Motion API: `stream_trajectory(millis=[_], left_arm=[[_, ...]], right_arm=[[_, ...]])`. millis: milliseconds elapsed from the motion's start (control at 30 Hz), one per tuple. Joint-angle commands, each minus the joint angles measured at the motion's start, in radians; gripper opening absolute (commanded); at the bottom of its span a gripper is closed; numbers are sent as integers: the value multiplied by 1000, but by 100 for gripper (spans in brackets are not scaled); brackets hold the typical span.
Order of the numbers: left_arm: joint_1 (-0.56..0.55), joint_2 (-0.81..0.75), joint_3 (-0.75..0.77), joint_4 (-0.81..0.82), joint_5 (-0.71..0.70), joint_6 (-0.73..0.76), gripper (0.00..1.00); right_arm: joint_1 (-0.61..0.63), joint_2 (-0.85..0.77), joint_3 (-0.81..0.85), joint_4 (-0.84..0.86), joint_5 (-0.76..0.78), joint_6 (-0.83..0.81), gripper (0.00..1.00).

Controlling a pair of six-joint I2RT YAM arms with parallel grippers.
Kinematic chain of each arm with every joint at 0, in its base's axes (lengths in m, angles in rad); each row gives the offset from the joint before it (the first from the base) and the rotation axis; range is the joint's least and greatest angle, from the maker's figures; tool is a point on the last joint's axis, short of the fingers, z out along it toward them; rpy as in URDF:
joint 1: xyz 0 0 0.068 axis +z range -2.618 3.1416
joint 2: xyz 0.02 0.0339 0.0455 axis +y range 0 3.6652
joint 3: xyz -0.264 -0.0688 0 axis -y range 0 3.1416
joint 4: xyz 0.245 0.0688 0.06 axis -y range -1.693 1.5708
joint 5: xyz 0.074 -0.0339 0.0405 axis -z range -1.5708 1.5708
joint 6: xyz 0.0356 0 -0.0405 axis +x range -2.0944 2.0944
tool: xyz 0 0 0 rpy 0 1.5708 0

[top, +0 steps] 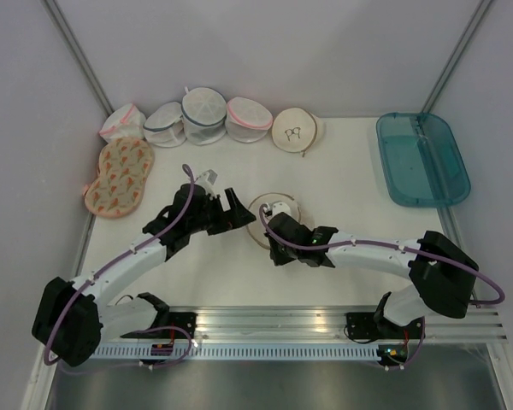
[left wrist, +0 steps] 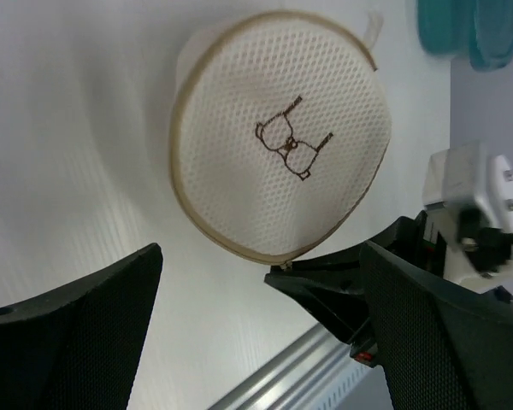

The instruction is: Unzip the laundry bag and remove the bra

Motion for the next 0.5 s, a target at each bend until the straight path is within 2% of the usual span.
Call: stream_trajectory(millis=[0,133,367,467], left_arm=[[-9,19,-96,92,188,-186,100],[-23,83,-116,195,288,-258,99],[-58,198,-128,329,331,-339,100],[-64,256,-118,376,322,-341,90]], right_arm=[[-3,-31,-3,224,-330,-58,0],[-17,-31,-8,284,-390,-54,0],[-37,-36,-37,361,-407,-31,0],[-37,-38,-43,357,-404,-31,0]])
